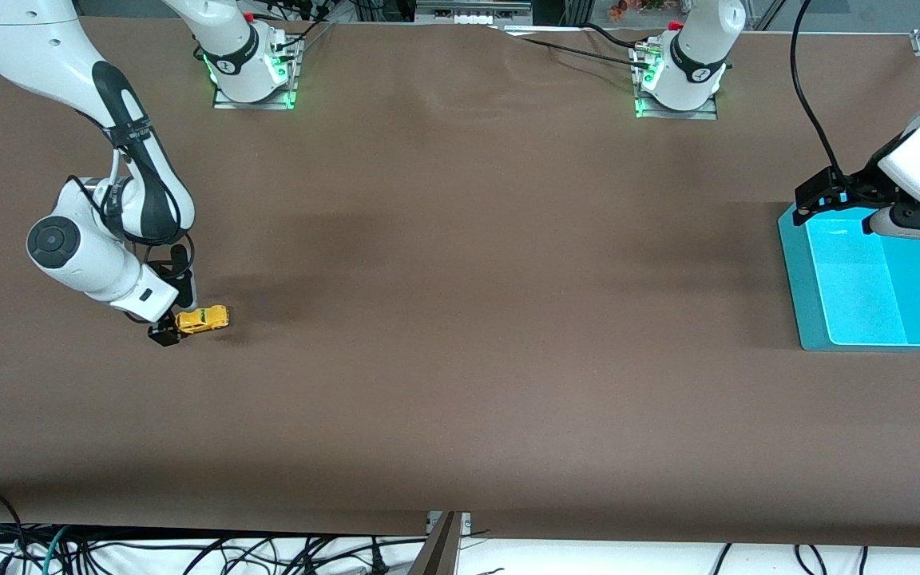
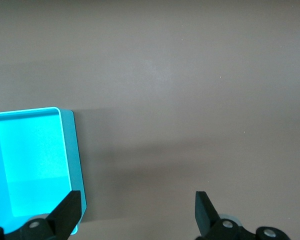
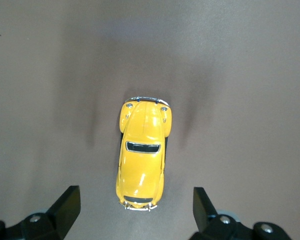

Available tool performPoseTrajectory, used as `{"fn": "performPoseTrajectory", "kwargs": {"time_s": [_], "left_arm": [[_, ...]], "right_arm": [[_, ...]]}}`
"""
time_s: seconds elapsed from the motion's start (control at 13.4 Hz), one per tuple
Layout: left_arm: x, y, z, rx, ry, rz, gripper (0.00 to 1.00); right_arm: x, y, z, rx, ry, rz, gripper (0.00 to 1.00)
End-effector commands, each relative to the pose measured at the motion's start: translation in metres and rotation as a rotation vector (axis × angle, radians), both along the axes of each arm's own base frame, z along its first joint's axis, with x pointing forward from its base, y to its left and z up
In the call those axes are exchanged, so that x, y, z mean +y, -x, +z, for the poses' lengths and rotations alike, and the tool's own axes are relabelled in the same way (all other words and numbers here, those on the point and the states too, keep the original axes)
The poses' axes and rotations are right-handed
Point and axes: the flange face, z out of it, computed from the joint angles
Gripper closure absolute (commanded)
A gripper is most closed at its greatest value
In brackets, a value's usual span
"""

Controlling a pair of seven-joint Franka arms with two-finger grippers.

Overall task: Wind and store yellow beetle car
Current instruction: 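Close the right gripper on the yellow car's body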

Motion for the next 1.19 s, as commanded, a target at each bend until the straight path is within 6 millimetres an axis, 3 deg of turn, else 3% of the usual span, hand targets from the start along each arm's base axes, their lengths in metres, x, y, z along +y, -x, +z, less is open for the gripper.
{"fn": "performPoseTrajectory", "kwargs": {"time_s": [0.0, 0.82, 0.97, 1.12], "left_arm": [[0.001, -0.004, 0.005, -0.005, 0.015, 0.009, 0.0], [0.0, -0.004, 0.005, -0.005, 0.015, 0.008, 0.0], [0.0, -0.004, 0.005, -0.005, 0.016, 0.008, 0.0], [0.0, -0.004, 0.005, -0.005, 0.015, 0.008, 0.0]], "right_arm": [[0.0, 0.005, 0.001, -0.004, -0.016, 0.013, 0.01], [0.002, 0.007, -0.028, 0.031, -0.018, 0.02, 0.02], [0.005, 0.006, -0.026, 0.029, -0.019, 0.019, 0.2], [0.006, 0.006, -0.024, 0.031, -0.019, 0.016, 0.29]]}}
